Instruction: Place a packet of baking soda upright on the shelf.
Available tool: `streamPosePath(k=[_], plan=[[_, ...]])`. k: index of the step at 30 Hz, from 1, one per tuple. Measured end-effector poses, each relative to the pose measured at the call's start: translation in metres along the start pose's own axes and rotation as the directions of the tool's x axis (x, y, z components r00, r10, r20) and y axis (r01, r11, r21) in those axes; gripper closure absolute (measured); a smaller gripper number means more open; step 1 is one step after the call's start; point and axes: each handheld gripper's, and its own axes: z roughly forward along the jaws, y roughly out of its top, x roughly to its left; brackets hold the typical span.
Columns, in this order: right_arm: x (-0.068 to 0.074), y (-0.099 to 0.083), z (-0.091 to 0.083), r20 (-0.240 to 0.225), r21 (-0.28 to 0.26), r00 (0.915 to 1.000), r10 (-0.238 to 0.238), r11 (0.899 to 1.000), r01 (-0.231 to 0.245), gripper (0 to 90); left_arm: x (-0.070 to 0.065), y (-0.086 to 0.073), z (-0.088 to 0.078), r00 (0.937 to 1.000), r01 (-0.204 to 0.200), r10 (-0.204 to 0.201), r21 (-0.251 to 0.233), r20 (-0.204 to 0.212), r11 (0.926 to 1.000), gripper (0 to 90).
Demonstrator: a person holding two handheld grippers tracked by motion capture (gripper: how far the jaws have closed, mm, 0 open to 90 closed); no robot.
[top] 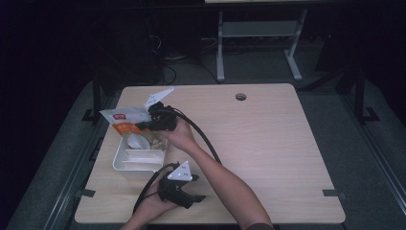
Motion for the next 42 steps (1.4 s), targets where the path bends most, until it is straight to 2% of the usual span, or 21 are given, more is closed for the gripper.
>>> streamPosePath(k=[10, 13, 14, 15, 16, 18, 21, 24, 26, 29, 39, 40, 42], plan=[[-0.003, -0.005, -0.001, -0.003, 0.020, 1.0000, -0.006, 1.000, 0.006, 89.4, 0.000, 0.000, 0.000, 1.0000, 0.003, -0.003, -0.001, -0.002, 1.0000, 27.5], [-0.004, -0.006, -0.002, 0.012, 0.028, 0.9999, -0.009, 1.000, 0.008, 89.2, 0.000, 0.000, 0.000, 1.0000, 0.002, -0.002, 0.002, -0.001, 1.0000, 27.5], [-0.006, -0.007, -0.003, 0.008, 0.037, 0.9999, -0.006, 0.999, 0.006, 80.4, 0.000, 0.000, 0.000, 1.0000, 0.005, -0.005, -0.001, -0.001, 1.0000, 27.5], [-0.006, -0.007, -0.003, 0.008, 0.037, 0.9999, -0.006, 0.999, 0.006, 80.4, 0.000, 0.000, 0.000, 1.0000, 0.005, -0.005, -0.001, -0.001, 1.0000, 27.5], [-0.006, -0.008, -0.003, 0.009, 0.071, 0.9999, -0.007, 0.997, 0.007, 76.4, 0.001, 0.000, 0.000, 1.0000, 0.007, -0.007, -0.005, 0.000, 1.0000, 27.5], [-0.006, -0.010, -0.003, 0.021, 0.095, 0.9996, -0.016, 0.995, 0.014, 71.3, 0.001, 0.000, 0.000, 1.0000, 0.008, -0.008, -0.004, -0.002, 1.0000, 27.4], [-0.007, -0.015, -0.003, 0.015, 0.119, 0.9998, -0.014, 0.993, 0.012, 72.2, 0.001, 0.000, 0.000, 1.0000, 0.009, -0.009, -0.005, -0.002, 1.0000, 27.4], [-0.007, -0.020, -0.002, 0.008, 0.137, 0.9999, -0.012, 0.990, 0.010, 80.3, 0.000, 0.000, 0.001, 1.0000, 0.009, -0.009, -0.003, -0.001, 1.0000, 27.4], [-0.007, -0.021, 0.000, 0.018, 0.150, 0.9996, -0.020, 0.989, 0.017, 87.6, 0.000, 0.000, 0.000, 1.0000, 0.009, -0.009, -0.004, -0.001, 0.9999, 27.3], [-0.006, -0.022, 0.001, 0.008, 0.163, 0.9996, -0.028, 0.986, 0.026, 88.8, 0.001, 0.000, 0.000, 1.0000, 0.010, -0.010, -0.004, -0.001, 0.9999, 27.3], [-0.004, -0.033, 0.003, 0.024, 0.213, 0.9984, -0.052, 0.976, 0.046, 89.4, 0.000, 0.000, 0.001, 1.0000, 0.009, -0.009, -0.003, 0.000, 1.0000, 27.4], [-0.002, -0.036, 0.005, 0.028, 0.241, 0.9971, -0.071, 0.969, 0.062, 89.4, 0.000, 0.001, 0.001, 1.0000, 0.006, -0.006, 0.002, 0.000, 1.0000, 27.4], [0.000, -0.037, 0.006, 0.036, 0.246, 0.9955, -0.088, 0.966, 0.077, 89.4, 0.001, 0.001, 0.001, 1.0000, 0.007, -0.007, 0.002, 0.000, 1.0000, 27.3]])
